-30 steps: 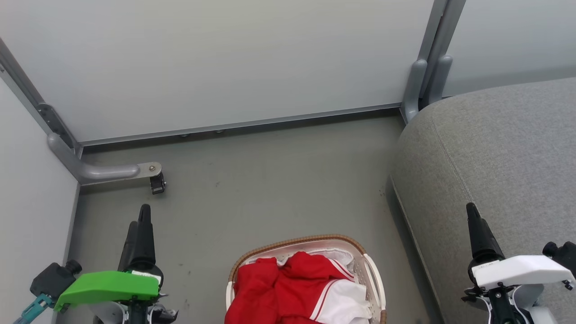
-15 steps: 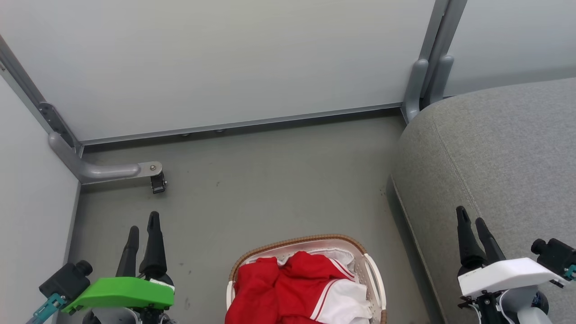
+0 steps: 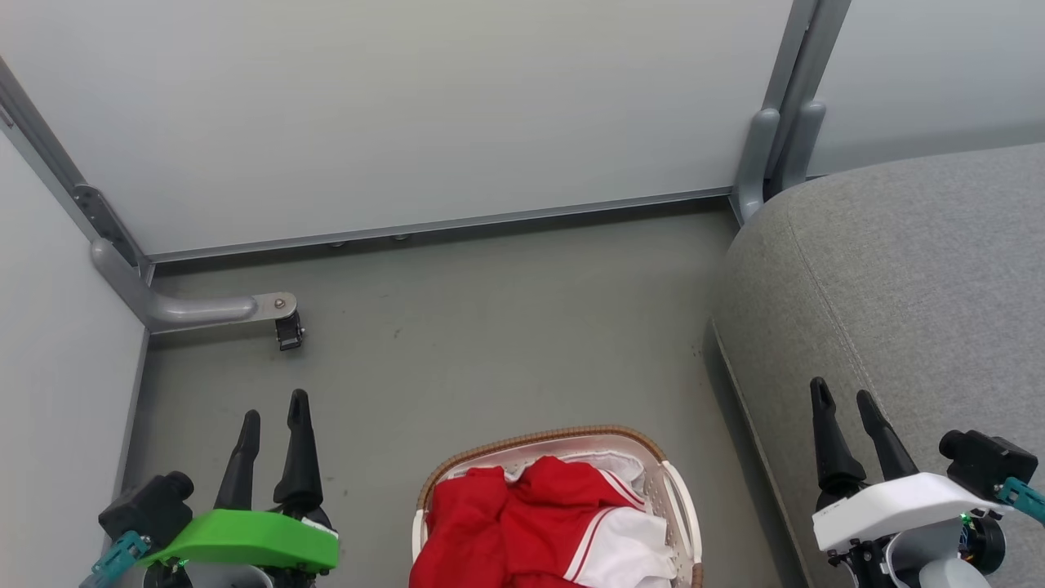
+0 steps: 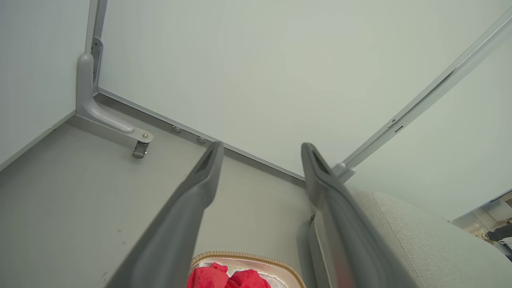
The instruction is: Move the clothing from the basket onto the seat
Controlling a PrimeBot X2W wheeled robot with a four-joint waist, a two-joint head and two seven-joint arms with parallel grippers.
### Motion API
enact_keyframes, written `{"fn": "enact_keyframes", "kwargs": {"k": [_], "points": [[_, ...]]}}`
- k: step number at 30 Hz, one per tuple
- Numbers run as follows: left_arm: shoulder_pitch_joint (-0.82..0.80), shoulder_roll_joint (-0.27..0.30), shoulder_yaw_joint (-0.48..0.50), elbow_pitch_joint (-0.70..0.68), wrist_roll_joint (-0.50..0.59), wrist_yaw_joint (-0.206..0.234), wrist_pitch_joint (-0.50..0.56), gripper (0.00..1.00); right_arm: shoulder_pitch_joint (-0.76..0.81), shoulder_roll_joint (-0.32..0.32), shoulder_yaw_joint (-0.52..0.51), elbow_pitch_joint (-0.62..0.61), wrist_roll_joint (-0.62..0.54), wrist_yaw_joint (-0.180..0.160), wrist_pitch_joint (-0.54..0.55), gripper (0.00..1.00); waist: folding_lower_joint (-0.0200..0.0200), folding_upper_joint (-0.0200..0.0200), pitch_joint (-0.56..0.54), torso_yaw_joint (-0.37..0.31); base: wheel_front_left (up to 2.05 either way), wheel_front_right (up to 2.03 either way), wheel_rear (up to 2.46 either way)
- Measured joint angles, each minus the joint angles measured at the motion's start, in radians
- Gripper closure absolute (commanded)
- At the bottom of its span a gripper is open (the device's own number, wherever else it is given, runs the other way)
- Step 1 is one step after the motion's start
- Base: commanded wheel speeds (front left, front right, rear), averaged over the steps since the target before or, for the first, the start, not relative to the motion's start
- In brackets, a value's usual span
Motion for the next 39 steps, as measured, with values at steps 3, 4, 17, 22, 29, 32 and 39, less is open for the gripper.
{"fn": "enact_keyframes", "kwargs": {"k": [3, 4, 17, 22, 29, 32, 39], "points": [[0.001, 0.0, -0.006, 0.0, 0.027, 0.0, -0.006, 0.0, 0.001, 0.0, 0.001, 0.0, -0.032, 0.0, -0.008, 0.0, 0.0, 0.0, -0.001, 0.001, 0.0, 0.0, 0.0], [0.003, 0.0, -0.008, 0.0, 0.043, 0.0, -0.011, 0.0, 0.003, 0.0, 0.002, 0.0, -0.043, 0.0, -0.01, 0.0, 0.0, 0.0, -0.001, 0.001, 0.0, 0.0, 0.0], [0.02, 0.001, -0.035, 0.021, 0.161, 0.009, -0.041, 0.0, 0.017, -0.002, 0.013, -0.003, -0.177, 0.0, -0.041, 0.0, 0.0, 0.0, -0.008, 0.008, 0.0, 0.0, 0.0], [0.023, 0.001, -0.038, 0.033, 0.2, 0.011, -0.053, 0.0, 0.02, -0.003, 0.025, -0.006, -0.227, 0.0, -0.053, 0.0, 0.0, 0.0, -0.009, 0.011, 0.0, 0.0, 0.0], [0.025, 0.002, -0.043, 0.05, 0.254, 0.013, -0.067, 0.0, 0.027, -0.004, 0.032, -0.007, -0.294, 0.0, -0.068, 0.0, 0.0, 0.0, -0.009, 0.013, 0.0, 0.0, 0.0], [0.027, 0.002, -0.044, 0.053, 0.274, 0.013, -0.072, 0.0, 0.029, -0.004, 0.035, -0.007, -0.319, 0.0, -0.072, 0.0, 0.0, 0.0, -0.009, 0.014, 0.0, 0.0, 0.0], [0.029, 0.002, -0.05, 0.054, 0.322, 0.018, -0.086, 0.0, 0.03, -0.004, 0.041, -0.008, -0.377, 0.0, -0.089, 0.0, 0.0, 0.0, -0.007, 0.015, 0.0, 0.0, 0.0]]}}
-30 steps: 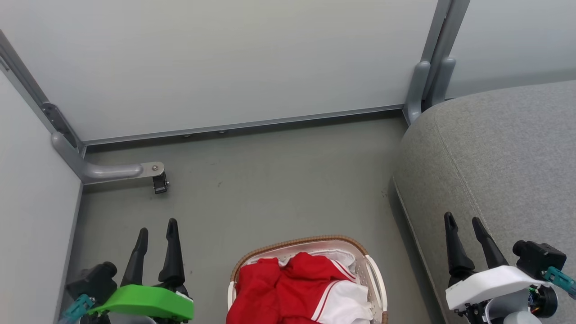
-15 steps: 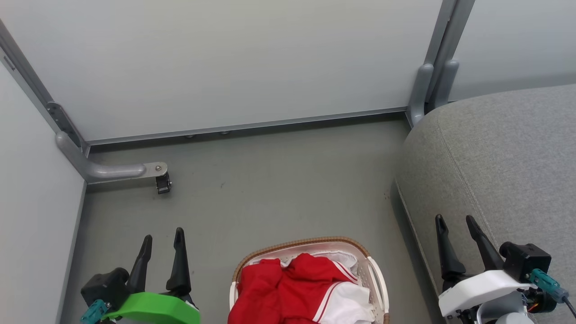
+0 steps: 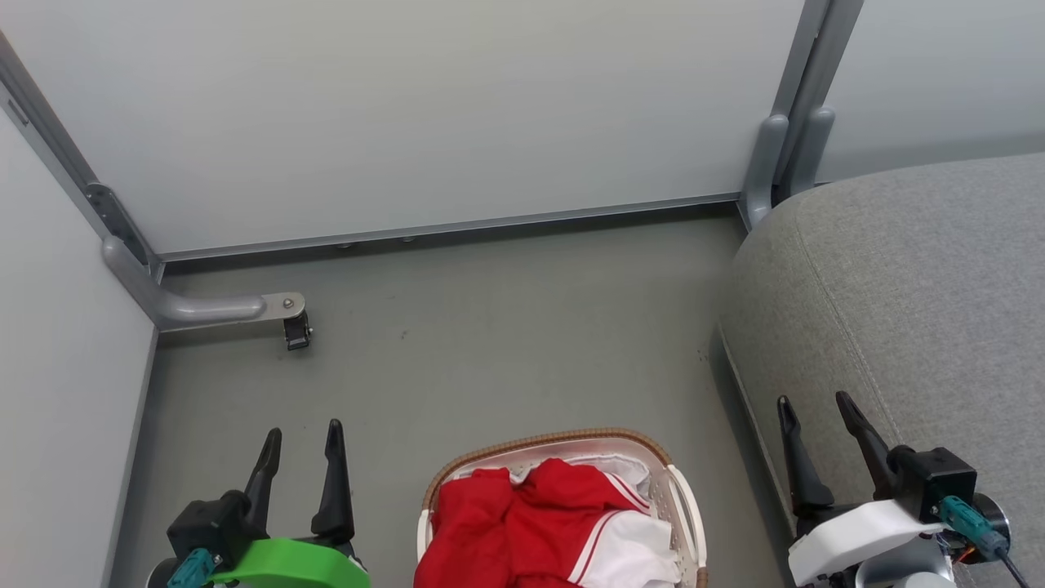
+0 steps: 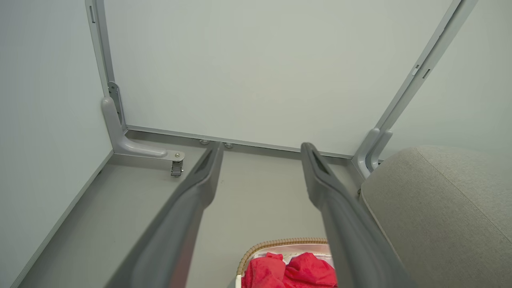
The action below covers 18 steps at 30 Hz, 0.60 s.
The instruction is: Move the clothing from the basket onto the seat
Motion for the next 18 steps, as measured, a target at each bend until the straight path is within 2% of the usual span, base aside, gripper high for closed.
{"fn": "enact_keyframes", "kwargs": {"k": [18], "points": [[0.009, 0.001, -0.012, 0.022, 0.112, 0.001, -0.03, 0.0, 0.006, -0.001, 0.01, -0.011, -0.131, 0.0, -0.031, 0.0, 0.0, 0.0, 0.0, 0.006, 0.0, 0.0, 0.0]]}}
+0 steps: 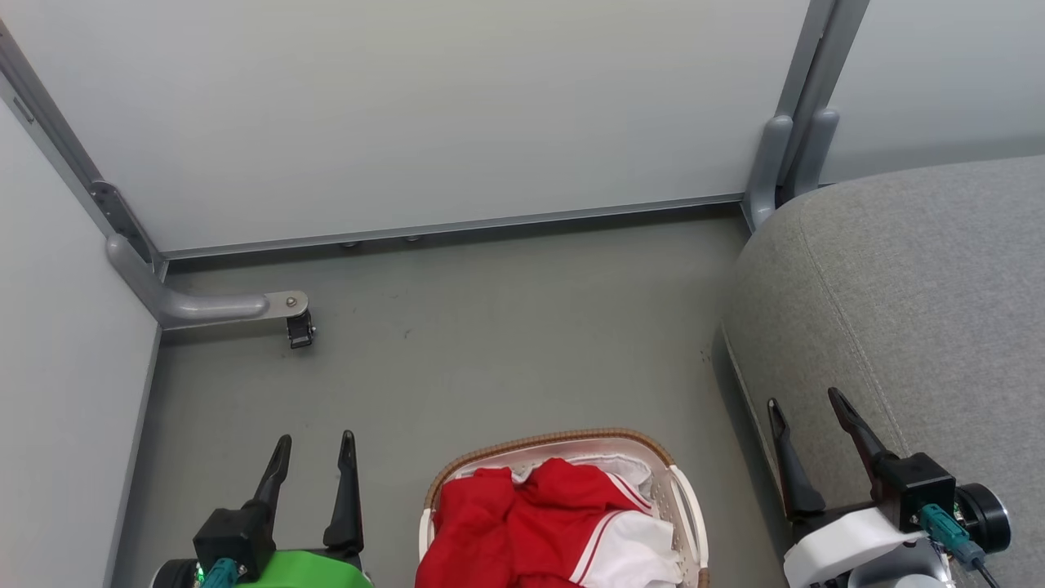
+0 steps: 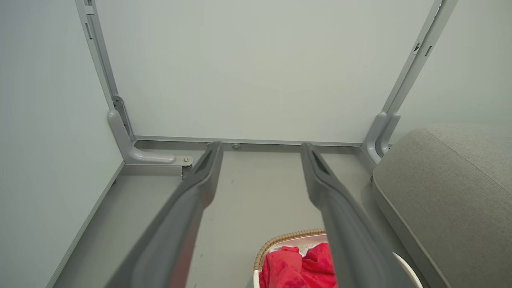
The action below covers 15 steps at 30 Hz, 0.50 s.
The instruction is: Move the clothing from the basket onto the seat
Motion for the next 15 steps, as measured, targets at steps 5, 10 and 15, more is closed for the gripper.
{"fn": "enact_keyframes", "kwargs": {"k": [5, 10, 15], "points": [[0.0, 0.0, -0.001, 0.003, 0.006, 0.0, -0.006, 0.0, 0.001, 0.0, -0.001, -0.001, -0.007, 0.0, -0.001, 0.0, -0.0001, 0.0, 0.001, 0.0, 0.0, 0.0, 0.0], [0.0, 0.0, -0.002, 0.006, 0.006, 0.0, -0.006, 0.0, 0.001, 0.0, -0.001, 0.0, -0.007, 0.0, -0.001, 0.0, 0.0, 0.0, 0.001, 0.0, 0.0, 0.0, 0.0], [0.0, 0.0, -0.004, 0.007, 0.006, 0.0, -0.006, 0.0, 0.001, 0.0, -0.002, 0.0, -0.007, 0.0, -0.001, 0.0, 0.0, 0.0, 0.001, 0.0, 0.0, 0.0, 0.0]]}}
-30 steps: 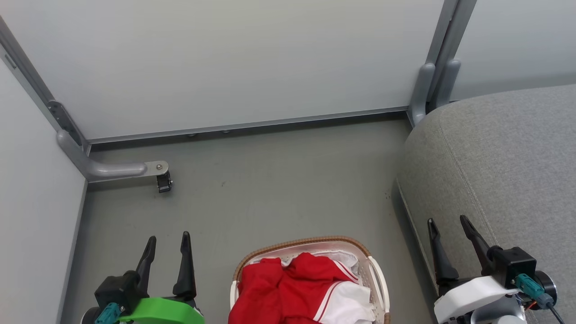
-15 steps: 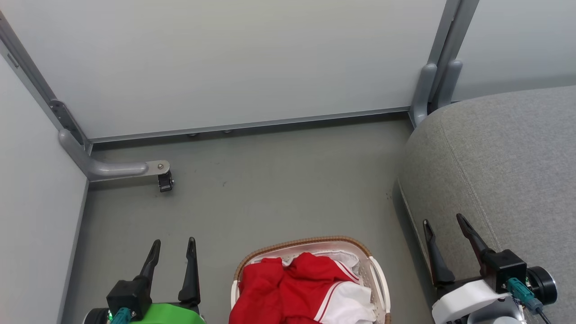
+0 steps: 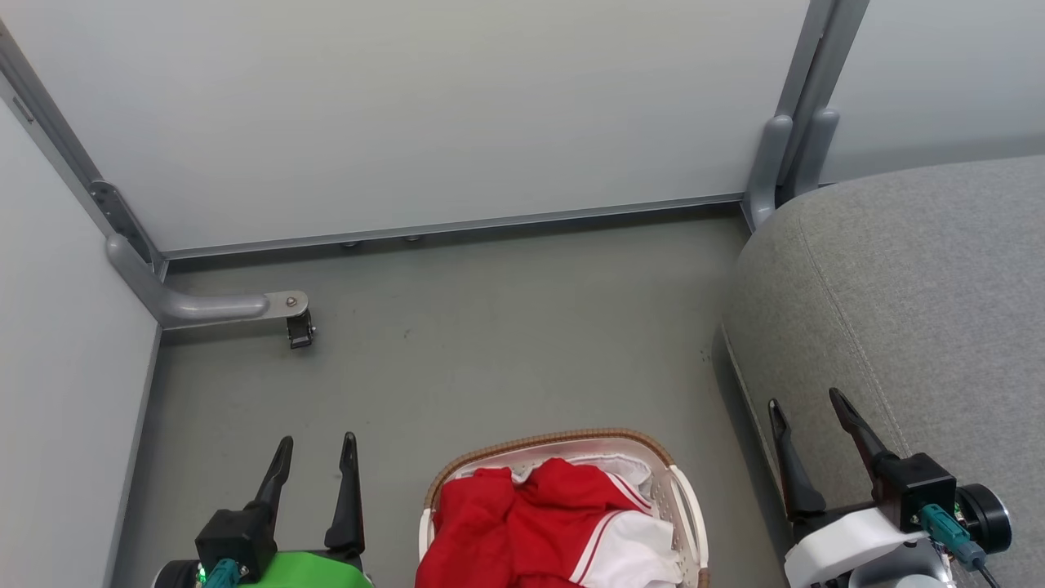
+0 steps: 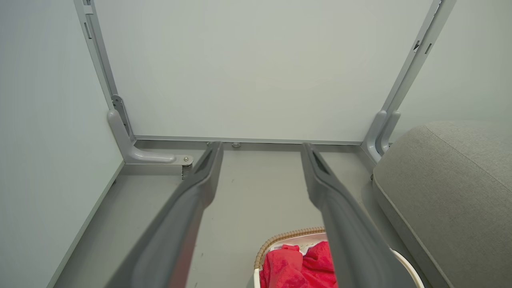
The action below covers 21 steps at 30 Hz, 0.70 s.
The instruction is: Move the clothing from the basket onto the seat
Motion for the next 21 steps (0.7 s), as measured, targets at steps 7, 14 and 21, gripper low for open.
{"fn": "enact_keyframes", "kwargs": {"k": [7, 14, 21], "points": [[0.0, 0.0, -0.004, 0.0, 0.0, 0.0, 0.0, 0.0, 0.0, 0.0, -0.002, 0.0, 0.0, 0.0, 0.0, 0.0, 0.0, 0.0, 0.005, 0.0, 0.0, 0.0, 0.0], [-0.007, 0.0, -0.027, 0.014, 0.013, 0.0, 0.0, 0.0, -0.003, 0.0, -0.009, -0.007, 0.0, 0.0, 0.0, 0.0, 0.0, 0.0, 0.028, 0.0, 0.0, 0.0, 0.0], [-0.109, 0.001, -0.092, 0.12, 0.089, -0.019, -0.001, 0.0, -0.054, 0.0, -0.019, -0.03, -0.007, 0.0, 0.0, 0.0, 0.0, 0.0, 0.096, -0.005, 0.0, 0.0, 0.0]]}}
